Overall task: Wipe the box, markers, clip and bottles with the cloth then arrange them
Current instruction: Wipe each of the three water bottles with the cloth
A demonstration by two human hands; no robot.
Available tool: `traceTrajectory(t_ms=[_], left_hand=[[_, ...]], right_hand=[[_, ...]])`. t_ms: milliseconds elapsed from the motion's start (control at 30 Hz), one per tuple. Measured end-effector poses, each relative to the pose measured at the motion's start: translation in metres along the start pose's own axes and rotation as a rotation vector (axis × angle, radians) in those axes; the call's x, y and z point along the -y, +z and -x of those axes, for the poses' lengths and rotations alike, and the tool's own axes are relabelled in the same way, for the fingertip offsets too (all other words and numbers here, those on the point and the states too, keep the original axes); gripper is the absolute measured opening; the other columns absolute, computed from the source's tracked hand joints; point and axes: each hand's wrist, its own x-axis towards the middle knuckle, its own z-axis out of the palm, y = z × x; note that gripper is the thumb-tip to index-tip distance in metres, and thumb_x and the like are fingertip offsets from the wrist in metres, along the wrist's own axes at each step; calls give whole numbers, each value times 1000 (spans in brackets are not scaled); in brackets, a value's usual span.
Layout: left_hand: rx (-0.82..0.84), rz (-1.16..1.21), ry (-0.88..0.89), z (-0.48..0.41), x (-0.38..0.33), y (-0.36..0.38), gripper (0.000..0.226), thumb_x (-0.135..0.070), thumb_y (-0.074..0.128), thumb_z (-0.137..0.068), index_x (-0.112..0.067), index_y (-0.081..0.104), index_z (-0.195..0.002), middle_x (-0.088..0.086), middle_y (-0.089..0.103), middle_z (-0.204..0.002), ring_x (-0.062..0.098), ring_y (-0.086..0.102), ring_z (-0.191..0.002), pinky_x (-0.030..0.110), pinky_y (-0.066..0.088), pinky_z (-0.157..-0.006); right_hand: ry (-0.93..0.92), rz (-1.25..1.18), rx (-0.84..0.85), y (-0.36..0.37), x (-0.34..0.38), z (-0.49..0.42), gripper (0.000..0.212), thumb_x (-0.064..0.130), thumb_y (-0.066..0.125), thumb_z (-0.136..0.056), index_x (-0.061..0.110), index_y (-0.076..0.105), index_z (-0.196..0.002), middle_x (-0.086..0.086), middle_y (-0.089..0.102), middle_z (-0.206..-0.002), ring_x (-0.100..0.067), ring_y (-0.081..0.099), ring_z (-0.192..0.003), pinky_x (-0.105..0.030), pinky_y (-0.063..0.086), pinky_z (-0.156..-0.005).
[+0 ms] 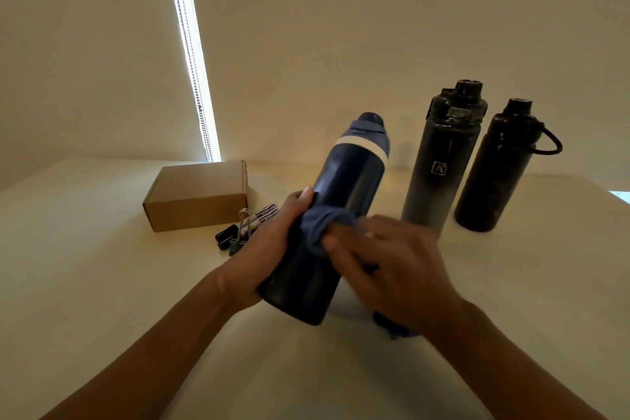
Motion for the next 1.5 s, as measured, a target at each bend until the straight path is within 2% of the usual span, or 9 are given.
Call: traceTrajectory(t_ms=[100,233,433,733,1033,1133,1267,1400,1500], left_hand=[[-8,15,-11,-3,-4,-7,54,-64,46,-100,-24,59,-133,17,72,-119,26,76,-100,32,61,-79],[-90,16,-20,-5,-5,-9,52,-67,48,-97,-28,62,-129,8,77,-107,22,77,-93,31,62,-72],[-60,56,-123,-4,-5,-8,68,-68,54,-92,-16,62,-135,17,75,-117,32,74,-107,50,57,-98],[101,-226,-35,7,-2,12,36,-60,31,-105,-40,58,-117,1,70,-110,13,75,-91,23,58,-74],[-114,-78,-24,0,-3,0,63,-70,43,-95,-23,60,-134,14,75,-113,27,75,-101,43,59,-90],[-161,-55,-2,-2,-3,1,64,-68,39,-99,-20,59,-136,14,75,-112,28,74,-103,45,59,-94],[-171,-29,27,1,0,4,54,-66,35,-102,-27,63,-128,0,79,-95,17,77,-90,28,61,-71],[-290,195,-55,1,-7,2,51,-67,49,-97,-24,61,-121,12,75,-110,29,73,-99,42,61,-81],[-354,233,-15,-3,-10,-2,45,-63,47,-100,-27,61,-123,7,75,-107,23,73,-94,33,60,-65]], right_hand=[[-165,11,204,9,28,2,21,46,45,-103,38,61,-114,17,64,-89,3,49,-75,-11,39,-72],[-240,37,240,11,35,4,29,48,36,-104,38,62,-111,16,62,-84,-3,49,-71,-14,38,-67],[-168,67,77,6,15,3,22,45,45,-103,34,60,-114,12,63,-83,-2,51,-69,-15,41,-67],[383,42,-243,-12,-36,1,28,40,40,-107,23,63,-108,9,59,-77,-6,57,-62,-26,53,-59],[-37,-36,119,12,8,4,25,42,42,-106,32,57,-122,13,64,-90,5,46,-71,-11,45,-70],[1,-10,9,19,-1,7,29,43,40,-105,27,57,-122,9,66,-88,3,48,-70,-17,51,-67],[151,-59,-39,15,-11,6,33,42,41,-105,23,62,-122,10,60,-85,1,47,-65,-19,51,-62],[-36,-95,126,14,9,4,28,45,39,-106,35,56,-126,15,62,-92,8,43,-75,-2,35,-71],[-114,-81,152,13,16,3,38,53,22,-105,32,48,-123,13,65,-90,1,55,-73,-6,47,-61]])
